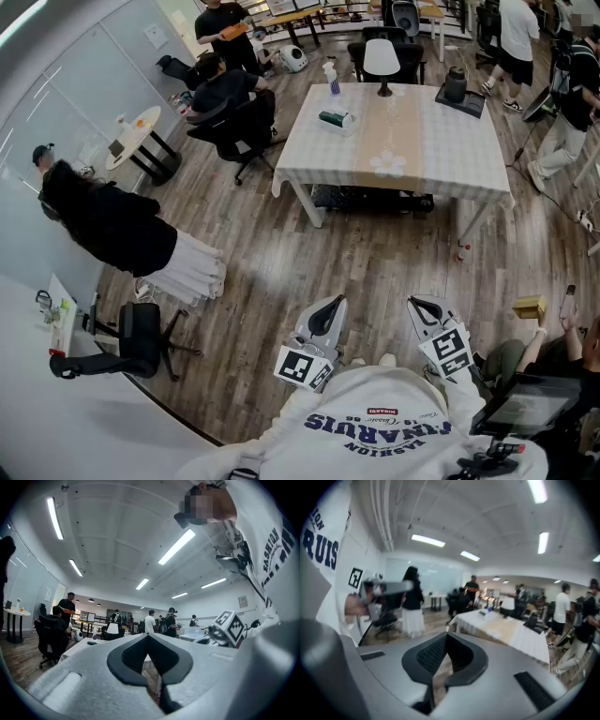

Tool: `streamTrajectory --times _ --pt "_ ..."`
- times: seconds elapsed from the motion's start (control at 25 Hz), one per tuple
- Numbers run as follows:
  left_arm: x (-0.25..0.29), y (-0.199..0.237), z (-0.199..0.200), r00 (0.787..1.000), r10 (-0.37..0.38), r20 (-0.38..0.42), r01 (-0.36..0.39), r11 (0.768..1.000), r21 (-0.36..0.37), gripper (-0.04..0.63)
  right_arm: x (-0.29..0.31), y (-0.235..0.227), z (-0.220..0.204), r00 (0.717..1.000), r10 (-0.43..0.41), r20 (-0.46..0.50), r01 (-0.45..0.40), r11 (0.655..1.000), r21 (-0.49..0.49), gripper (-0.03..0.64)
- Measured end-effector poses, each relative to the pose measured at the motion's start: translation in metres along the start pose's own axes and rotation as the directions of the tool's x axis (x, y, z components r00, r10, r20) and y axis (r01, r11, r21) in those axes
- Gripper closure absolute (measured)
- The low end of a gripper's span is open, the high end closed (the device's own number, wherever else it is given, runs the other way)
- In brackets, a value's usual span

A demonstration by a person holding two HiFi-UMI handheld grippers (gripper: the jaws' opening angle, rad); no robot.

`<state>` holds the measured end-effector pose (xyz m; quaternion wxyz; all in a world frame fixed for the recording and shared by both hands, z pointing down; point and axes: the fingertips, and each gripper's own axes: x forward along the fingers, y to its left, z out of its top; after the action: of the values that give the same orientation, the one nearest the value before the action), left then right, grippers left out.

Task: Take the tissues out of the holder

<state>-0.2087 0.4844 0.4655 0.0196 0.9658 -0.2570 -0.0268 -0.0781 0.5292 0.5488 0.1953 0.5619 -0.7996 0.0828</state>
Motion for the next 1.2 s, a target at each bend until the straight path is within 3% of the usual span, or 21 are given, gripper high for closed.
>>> streamTrajectory --times 0.08,0.12,0.16,0.2,0.32,0.4,0.44,0.48,0.52,0.76,1.2 --pt "-0.002 0.006 0.001 1.000 0.001 0.002 -0.001 1.000 0.007 0.591 0.018 0.005 -0.034 0.986 0.070 -0.149 -0.069 0.998 0.016 0.609" --pt "-0.003 0.009 0.002 1.000 0.000 0.005 0.000 1.000 0.011 0.591 0.025 0.007 -0.044 0.977 0.096 -0.191 -0.093 0.995 0.022 0.511" --pt "-0.005 0.011 0.005 1.000 -0.001 0.009 0.001 1.000 0.016 0.591 0.029 0.008 -0.048 0.971 0.110 -0.211 -0.108 0.994 0.019 0.286" --pt "-0.009 0.014 0.007 1.000 -0.003 0.013 0.002 1.000 0.021 0.591 0.030 0.008 -0.046 0.971 0.108 -0.215 -0.110 0.994 0.003 0.176" --pt "-0.024 0.023 0.012 1.000 0.004 0.014 -0.004 1.000 0.022 0.591 0.025 0.012 -0.016 0.989 0.043 -0.145 -0.053 0.997 -0.062 0.176" --pt "-0.032 0.028 0.011 1.000 0.013 0.010 -0.013 1.000 0.017 0.591 0.021 0.014 0.008 0.998 0.025 -0.054 -0.027 0.999 -0.043 0.187" --pt "-0.036 0.029 0.009 1.000 0.016 0.008 -0.017 1.000 0.013 0.591 0.018 0.016 0.015 1.000 0.027 -0.014 -0.027 0.999 -0.018 0.320" --pt "-0.039 0.030 0.008 1.000 0.018 0.008 -0.019 1.000 0.010 0.591 0.016 0.019 0.019 0.999 0.032 0.017 -0.032 0.999 0.008 0.508" --pt "-0.042 0.030 0.007 1.000 0.018 0.008 -0.018 1.000 0.007 0.591 0.015 0.021 0.021 0.999 0.035 0.038 -0.036 0.999 0.034 0.571" --pt "-0.050 0.036 0.007 1.000 0.013 0.004 -0.013 1.000 0.005 0.591 0.021 0.025 0.024 0.996 0.017 0.083 -0.029 0.989 0.144 0.575" --pt "-0.023 0.033 0.006 0.999 0.031 -0.008 -0.031 0.999 0.019 0.591 0.021 -0.013 0.034 0.983 -0.034 0.183 0.001 0.984 0.176 0.589"
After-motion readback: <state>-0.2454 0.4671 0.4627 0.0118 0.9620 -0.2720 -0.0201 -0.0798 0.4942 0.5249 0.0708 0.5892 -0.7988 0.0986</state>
